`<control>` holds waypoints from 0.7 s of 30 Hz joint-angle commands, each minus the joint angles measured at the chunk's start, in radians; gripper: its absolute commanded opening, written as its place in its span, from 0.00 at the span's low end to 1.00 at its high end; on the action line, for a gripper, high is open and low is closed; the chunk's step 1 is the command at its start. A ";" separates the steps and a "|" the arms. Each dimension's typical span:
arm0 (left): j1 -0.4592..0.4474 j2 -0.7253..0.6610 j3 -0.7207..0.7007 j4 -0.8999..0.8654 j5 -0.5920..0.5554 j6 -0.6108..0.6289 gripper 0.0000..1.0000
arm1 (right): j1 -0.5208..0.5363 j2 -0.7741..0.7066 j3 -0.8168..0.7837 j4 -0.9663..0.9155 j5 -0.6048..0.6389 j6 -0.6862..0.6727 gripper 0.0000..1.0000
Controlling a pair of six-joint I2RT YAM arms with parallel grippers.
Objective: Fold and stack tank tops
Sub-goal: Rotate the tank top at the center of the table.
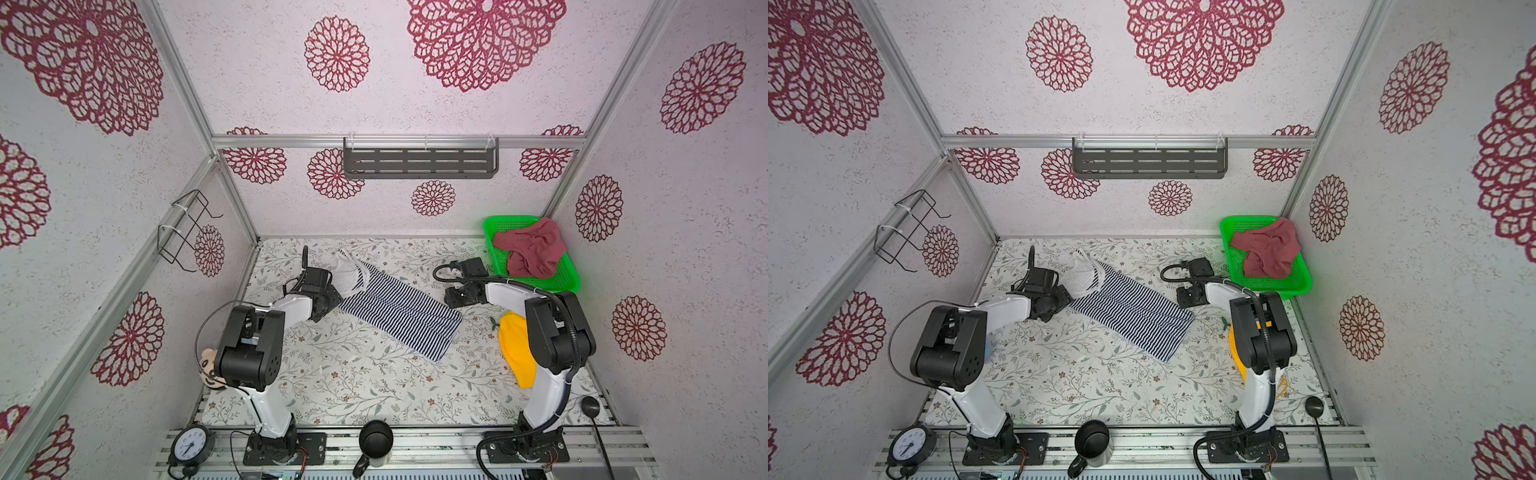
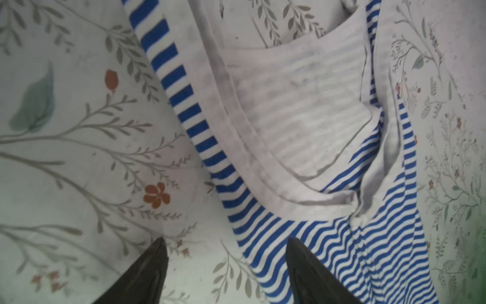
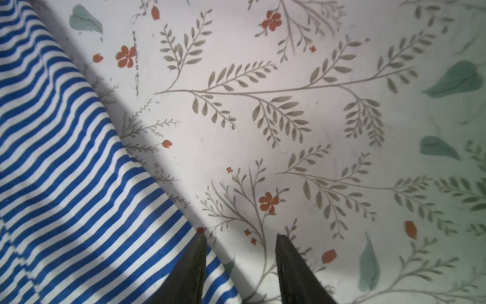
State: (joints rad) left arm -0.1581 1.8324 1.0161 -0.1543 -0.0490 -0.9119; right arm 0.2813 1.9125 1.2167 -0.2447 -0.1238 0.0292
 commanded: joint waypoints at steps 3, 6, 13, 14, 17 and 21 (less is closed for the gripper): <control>0.012 0.090 0.065 0.036 -0.012 -0.045 0.74 | -0.001 -0.005 -0.033 -0.017 -0.066 -0.010 0.41; 0.018 0.117 0.098 0.036 -0.017 -0.047 0.73 | -0.002 -0.004 -0.062 -0.032 -0.047 0.011 0.36; 0.041 0.238 0.234 -0.017 0.005 -0.007 0.72 | -0.003 -0.049 -0.140 -0.076 0.025 0.106 0.25; 0.043 0.258 0.255 -0.020 0.012 -0.004 0.72 | -0.001 -0.065 -0.164 -0.074 0.031 0.124 0.23; 0.043 0.317 0.319 -0.037 0.034 0.007 0.72 | 0.007 -0.125 -0.247 -0.058 0.038 0.174 0.20; 0.038 0.377 0.395 -0.054 0.074 0.015 0.72 | 0.041 -0.236 -0.369 -0.048 0.048 0.262 0.19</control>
State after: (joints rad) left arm -0.1215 2.1384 1.3972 -0.1257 -0.0231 -0.9047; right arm 0.2966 1.7275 0.9302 -0.1978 -0.1074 0.1932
